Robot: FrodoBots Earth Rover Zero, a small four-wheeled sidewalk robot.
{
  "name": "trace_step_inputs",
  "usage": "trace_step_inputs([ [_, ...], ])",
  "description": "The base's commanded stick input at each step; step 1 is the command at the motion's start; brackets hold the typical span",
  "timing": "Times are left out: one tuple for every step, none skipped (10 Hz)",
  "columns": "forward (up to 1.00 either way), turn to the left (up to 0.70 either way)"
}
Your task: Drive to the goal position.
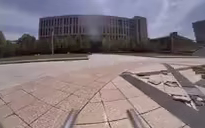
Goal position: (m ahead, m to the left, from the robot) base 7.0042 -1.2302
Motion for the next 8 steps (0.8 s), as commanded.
trace_step_inputs([
  [0.5, 0.0],
  [0.5, 0.0],
  [0.5, 0.0],
  [0.5, 0.0],
  [0.5, 0.0],
  [0.5, 0.0],
  [0.5, 0.0],
  [0.5, 0.0],
])
